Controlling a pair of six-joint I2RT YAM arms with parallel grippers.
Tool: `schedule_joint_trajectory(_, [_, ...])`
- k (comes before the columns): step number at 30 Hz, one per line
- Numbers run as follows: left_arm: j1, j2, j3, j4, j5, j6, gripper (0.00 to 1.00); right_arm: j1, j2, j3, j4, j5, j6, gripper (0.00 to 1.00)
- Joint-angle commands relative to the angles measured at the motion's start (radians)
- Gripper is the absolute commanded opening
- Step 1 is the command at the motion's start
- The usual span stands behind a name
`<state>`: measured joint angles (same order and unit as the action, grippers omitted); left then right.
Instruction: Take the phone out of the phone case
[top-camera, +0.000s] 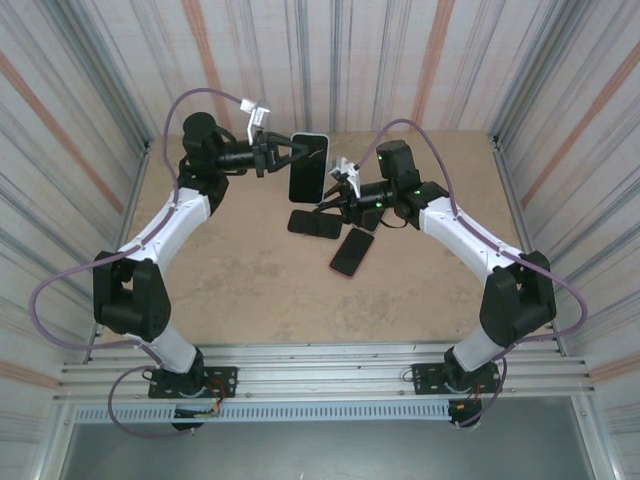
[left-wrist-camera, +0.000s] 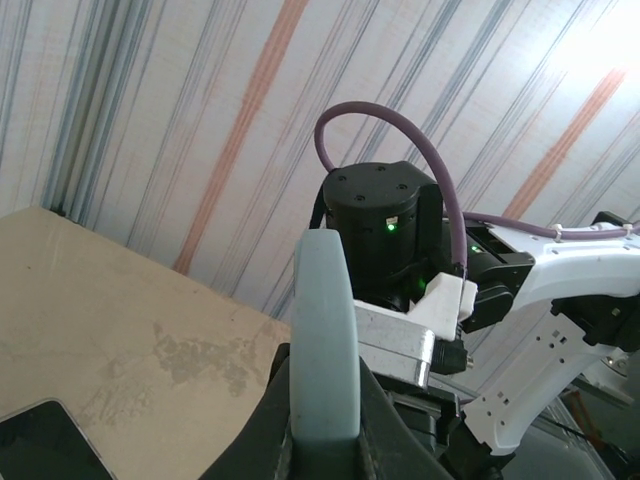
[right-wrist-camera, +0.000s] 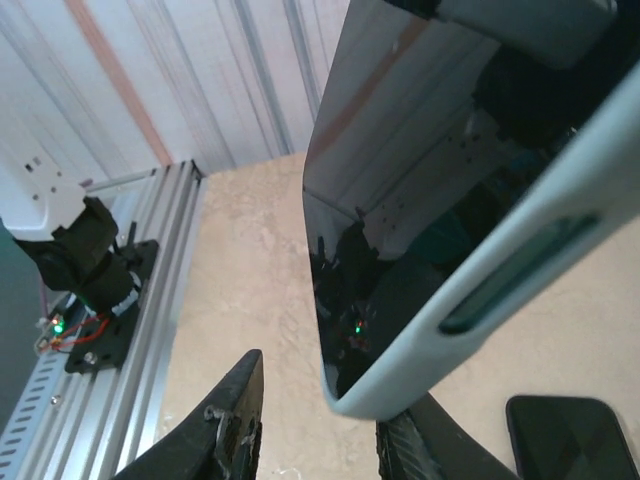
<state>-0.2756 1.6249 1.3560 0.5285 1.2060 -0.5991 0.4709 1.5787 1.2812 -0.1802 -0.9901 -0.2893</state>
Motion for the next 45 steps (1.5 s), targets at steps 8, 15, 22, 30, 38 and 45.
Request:
schedule_joint_trajectory(8, [-0.009,-0.013,0.016,0.084,0.017,-0.042,0.00,-0.005,0.022,0.060,-0.024,-0.055,-0.009,0.19])
schedule_joint_trajectory(15, [-0.010,0.003,0.017,0.148,0.024,-0.142,0.00,0.006,0.015,0.065,-0.068,-0.021,-0.076,0.17])
schedule_joint_trajectory(22, [-0.013,0.001,0.021,0.123,0.041,-0.169,0.00,0.015,0.006,0.071,-0.116,0.027,-0.153,0.17])
schedule_joint_trajectory(30, [-0.019,-0.011,0.009,0.096,0.043,-0.171,0.00,0.014,-0.005,0.078,-0.109,0.041,-0.166,0.17])
schedule_joint_trajectory(38, [-0.033,-0.022,0.003,0.083,0.047,-0.190,0.00,0.017,-0.026,0.074,-0.056,0.075,-0.140,0.11])
schedule_joint_trajectory(45, [-0.042,-0.030,-0.001,0.067,0.065,-0.211,0.00,0.034,-0.058,0.043,0.009,0.235,-0.175,0.04])
